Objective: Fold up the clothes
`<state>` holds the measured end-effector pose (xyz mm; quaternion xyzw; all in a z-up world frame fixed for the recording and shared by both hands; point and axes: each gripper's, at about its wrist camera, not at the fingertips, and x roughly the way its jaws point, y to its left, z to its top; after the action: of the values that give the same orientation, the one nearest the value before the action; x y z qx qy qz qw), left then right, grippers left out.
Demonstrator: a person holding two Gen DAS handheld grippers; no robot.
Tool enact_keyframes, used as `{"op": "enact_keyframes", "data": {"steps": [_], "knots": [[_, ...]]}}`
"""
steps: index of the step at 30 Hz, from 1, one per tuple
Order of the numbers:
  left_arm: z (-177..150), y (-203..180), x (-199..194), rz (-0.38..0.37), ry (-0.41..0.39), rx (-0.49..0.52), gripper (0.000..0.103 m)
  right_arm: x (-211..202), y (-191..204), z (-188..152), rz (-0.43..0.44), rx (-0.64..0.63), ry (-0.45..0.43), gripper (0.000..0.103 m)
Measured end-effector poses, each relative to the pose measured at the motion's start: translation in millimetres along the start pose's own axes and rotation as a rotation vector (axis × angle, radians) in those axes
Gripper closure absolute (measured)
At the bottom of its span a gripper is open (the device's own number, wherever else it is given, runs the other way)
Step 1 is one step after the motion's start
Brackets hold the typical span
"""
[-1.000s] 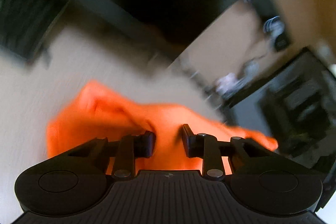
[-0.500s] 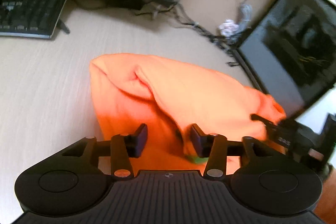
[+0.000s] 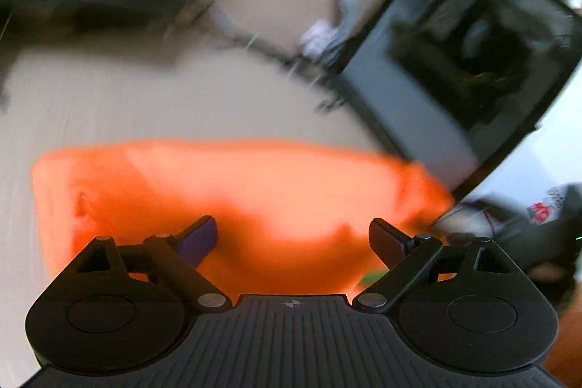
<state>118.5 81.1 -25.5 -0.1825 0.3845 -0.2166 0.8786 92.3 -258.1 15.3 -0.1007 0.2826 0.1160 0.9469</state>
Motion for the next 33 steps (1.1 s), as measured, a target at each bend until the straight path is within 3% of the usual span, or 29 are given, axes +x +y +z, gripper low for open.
{"op": "enact_keyframes", "data": {"steps": [3,6,10,11,12,16,21,24,27,29,32,33], "knots": [[-13.4,1.1,-0.7,0.026,0.004,-0.016,0.008,-28.6,-6.1,20.3,-0.035,0.052,-0.128,0.027],[-17.4,-7.9,4.4,0.081,-0.002,0.013,0.008,-10.0,2.6,31.9,0.084,0.139,-0.143,0.027],[-22.8,-11.8,4.0,0.119,0.000,0.018,0.008,66.5,8.9,6.0,0.151,0.253,0.125,0.025],[-24.7,-8.7,1.5,0.121,-0.001,0.002,0.008,77.5,4.6,-4.3,0.153,0.296,0.165,0.023],[-26.7,-1.5,-4.8,0.115,-0.005,-0.022,0.008,78.5,0.0,-11.3,0.171,0.326,0.143,0.022],[-27.1,15.8,-7.4,0.050,-0.044,-0.124,0.007,91.8,5.2,-6.4,0.172,0.257,0.119,0.019],[-5.1,11.3,13.1,0.111,-0.050,-0.090,0.004,141.1,7.6,23.4,0.154,0.172,0.109,0.009],[7.0,2.3,-1.8,0.063,-0.043,-0.028,0.004,136.4,10.9,34.6,0.134,0.135,0.122,0.009],[18.9,8.5,-27.9,-0.013,-0.139,-0.009,0.004,112.0,15.9,30.4,0.129,0.107,0.088,0.009],[26.9,26.4,-25.9,-0.003,-0.144,-0.096,0.003,103.9,10.2,19.7,0.160,0.178,0.111,0.009],[24.5,67.0,-0.6,0.002,-0.053,-0.264,0.003,100.1,3.0,7.2,0.176,0.237,0.132,0.007],[20.4,75.3,0.3,-0.026,-0.066,-0.293,0.003,97.6,1.6,5.2,0.178,0.242,0.133,0.007]]}}
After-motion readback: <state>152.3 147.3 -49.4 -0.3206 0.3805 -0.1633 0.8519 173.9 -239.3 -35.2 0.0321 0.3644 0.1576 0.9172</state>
